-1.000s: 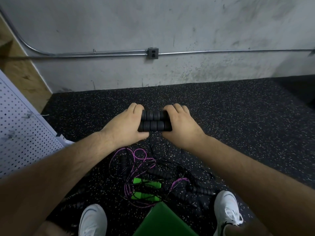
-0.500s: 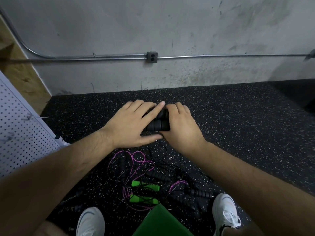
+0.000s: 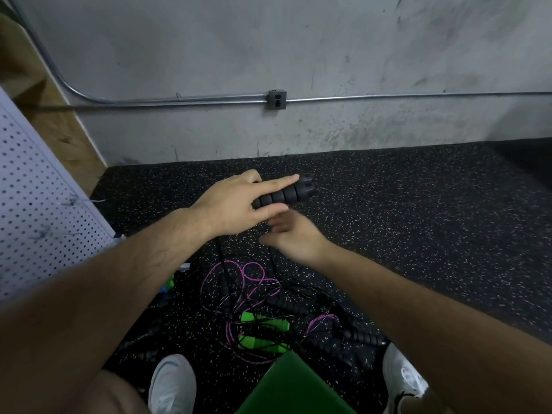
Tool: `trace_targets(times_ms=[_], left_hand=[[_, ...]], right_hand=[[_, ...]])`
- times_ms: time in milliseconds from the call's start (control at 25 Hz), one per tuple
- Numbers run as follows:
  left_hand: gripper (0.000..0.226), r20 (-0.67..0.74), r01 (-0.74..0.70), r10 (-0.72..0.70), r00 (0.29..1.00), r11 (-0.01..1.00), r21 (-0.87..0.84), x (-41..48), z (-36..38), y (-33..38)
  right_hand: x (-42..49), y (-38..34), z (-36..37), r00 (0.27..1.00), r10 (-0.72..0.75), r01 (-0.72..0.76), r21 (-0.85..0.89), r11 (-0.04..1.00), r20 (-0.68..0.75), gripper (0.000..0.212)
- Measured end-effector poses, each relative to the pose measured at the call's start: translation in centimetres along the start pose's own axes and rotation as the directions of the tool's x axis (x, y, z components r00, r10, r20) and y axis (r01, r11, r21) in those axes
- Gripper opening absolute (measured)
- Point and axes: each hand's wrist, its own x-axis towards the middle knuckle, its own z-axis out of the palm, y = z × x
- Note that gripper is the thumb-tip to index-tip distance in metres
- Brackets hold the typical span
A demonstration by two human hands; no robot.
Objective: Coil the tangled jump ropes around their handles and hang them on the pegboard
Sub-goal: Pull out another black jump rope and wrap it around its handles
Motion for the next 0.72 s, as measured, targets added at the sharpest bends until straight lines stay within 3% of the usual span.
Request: trace_targets(times_ms=[120, 280, 360, 520, 720], left_hand=[[0.056, 0.032, 0.03, -0.028, 0.999, 0.997, -0.067, 0.0, 0.6, -0.1], [0.055, 0.026, 0.028, -0.025, 0.999, 0.99, -0.136, 0.0, 0.7, -0.9], [0.054, 0.01, 0.022, -0.021, 1.0, 0.987, -0.161, -0.1, 0.5, -1.7], [0.051, 0.055, 0.033, -0.021, 0.998, 0.973, -0.227, -0.7, 0.2, -4.0], [0.054, 0.102, 0.006, 0.025, 0.994, 0.956, -0.294, -1.6, -0.5, -4.7]], right_hand=[[0.9, -1.0, 4.5, 0.976, -0.03, 0.003, 0.123, 0.992, 0.216, 0.076], [2.0, -1.6, 7.4, 0.951, -0.106, 0.055, 0.177, 0.983, 0.291, 0.028], [1.9, -1.9, 7.4, 0.939, -0.09, 0.019, 0.21, 0.977, 0.333, 0.022], [1.5, -1.0, 5.0, 0.919, -0.062, 0.028, 0.092, 0.995, 0.39, 0.027], [1.0, -0.1, -1.7, 0.905, 0.039, 0.04, -0.176, 0.984, 0.424, 0.028]])
